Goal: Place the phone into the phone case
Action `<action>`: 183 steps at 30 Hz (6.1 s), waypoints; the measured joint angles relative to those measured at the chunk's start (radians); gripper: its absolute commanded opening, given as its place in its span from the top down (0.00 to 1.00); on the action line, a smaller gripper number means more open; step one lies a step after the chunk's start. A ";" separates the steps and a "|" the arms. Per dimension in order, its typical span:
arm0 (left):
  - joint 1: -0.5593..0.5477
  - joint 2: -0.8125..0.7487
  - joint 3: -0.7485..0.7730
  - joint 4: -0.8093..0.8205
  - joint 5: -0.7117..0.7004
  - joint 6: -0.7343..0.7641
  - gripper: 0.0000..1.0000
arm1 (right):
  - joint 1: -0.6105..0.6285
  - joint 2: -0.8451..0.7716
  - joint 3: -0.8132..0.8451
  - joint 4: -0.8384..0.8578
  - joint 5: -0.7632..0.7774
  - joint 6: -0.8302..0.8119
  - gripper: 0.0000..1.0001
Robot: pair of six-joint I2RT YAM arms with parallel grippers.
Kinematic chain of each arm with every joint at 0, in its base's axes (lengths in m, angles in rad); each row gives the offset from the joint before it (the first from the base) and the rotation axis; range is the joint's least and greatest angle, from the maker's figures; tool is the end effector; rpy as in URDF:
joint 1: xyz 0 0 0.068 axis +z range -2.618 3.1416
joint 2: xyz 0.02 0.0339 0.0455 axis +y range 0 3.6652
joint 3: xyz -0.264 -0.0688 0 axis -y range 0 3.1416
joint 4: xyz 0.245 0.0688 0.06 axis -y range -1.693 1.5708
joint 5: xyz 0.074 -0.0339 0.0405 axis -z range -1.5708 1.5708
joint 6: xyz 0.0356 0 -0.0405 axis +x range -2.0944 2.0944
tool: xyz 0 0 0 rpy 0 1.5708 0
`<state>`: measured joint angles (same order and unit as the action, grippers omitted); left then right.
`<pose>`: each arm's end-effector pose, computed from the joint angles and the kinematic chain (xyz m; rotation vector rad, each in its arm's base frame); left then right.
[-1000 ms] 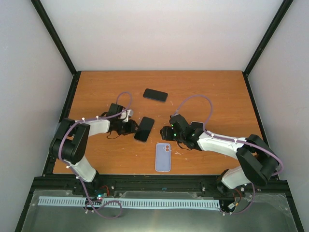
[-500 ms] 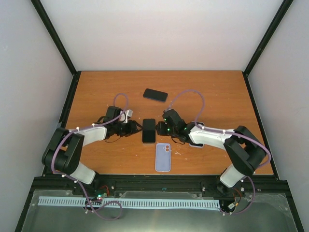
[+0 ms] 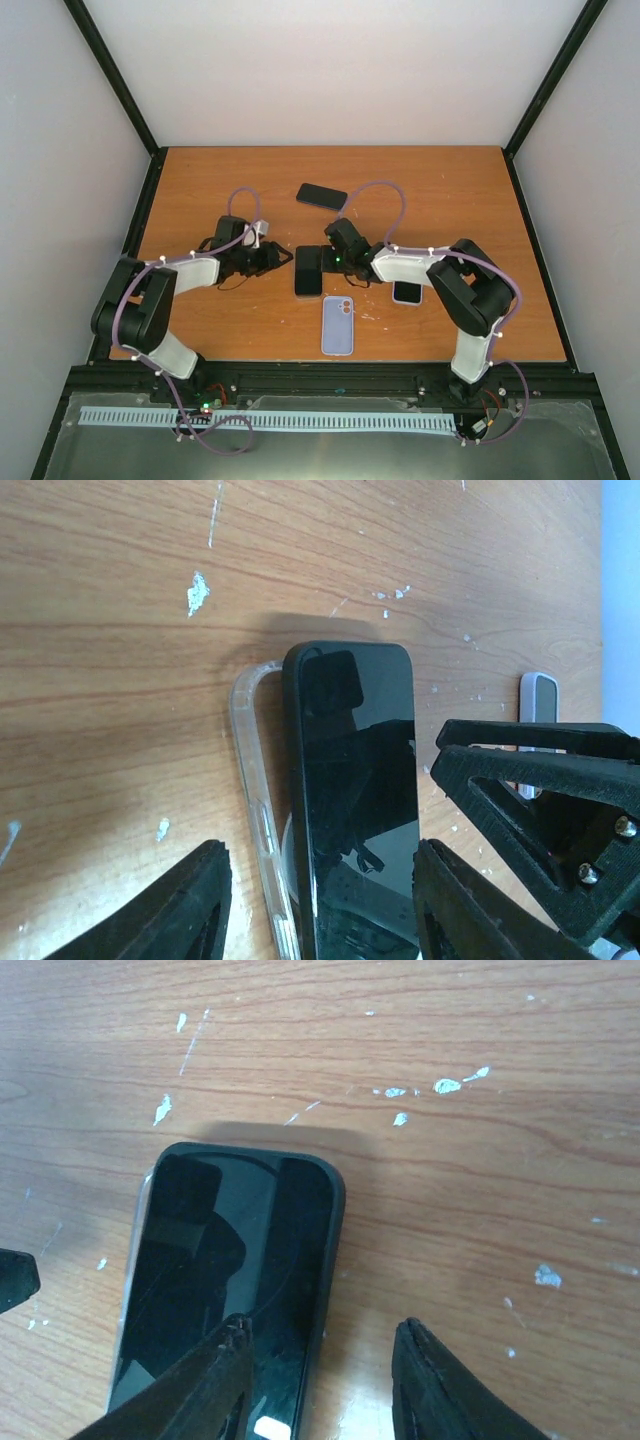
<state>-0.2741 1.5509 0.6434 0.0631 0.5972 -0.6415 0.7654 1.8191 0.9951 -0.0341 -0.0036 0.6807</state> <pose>0.2656 -0.0955 0.1440 -0.1705 2.5318 -1.1193 0.2646 0.2544 0.1474 -0.1092 2.5356 0.6285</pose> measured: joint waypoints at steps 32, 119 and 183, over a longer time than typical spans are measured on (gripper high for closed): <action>0.004 0.162 0.055 0.064 0.042 0.046 0.66 | -0.012 0.096 0.019 0.121 -0.170 0.002 0.84; 0.020 0.062 -0.140 0.162 0.145 -0.003 0.53 | 0.002 0.066 -0.219 0.577 -0.381 0.348 0.41; 0.018 0.055 -0.173 0.207 0.158 0.004 0.48 | 0.009 0.099 -0.234 0.708 -0.506 0.401 0.86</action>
<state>-0.2562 1.6054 0.4706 0.2699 0.7555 -0.6376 0.7746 1.9179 0.7609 0.6739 -0.5098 1.0821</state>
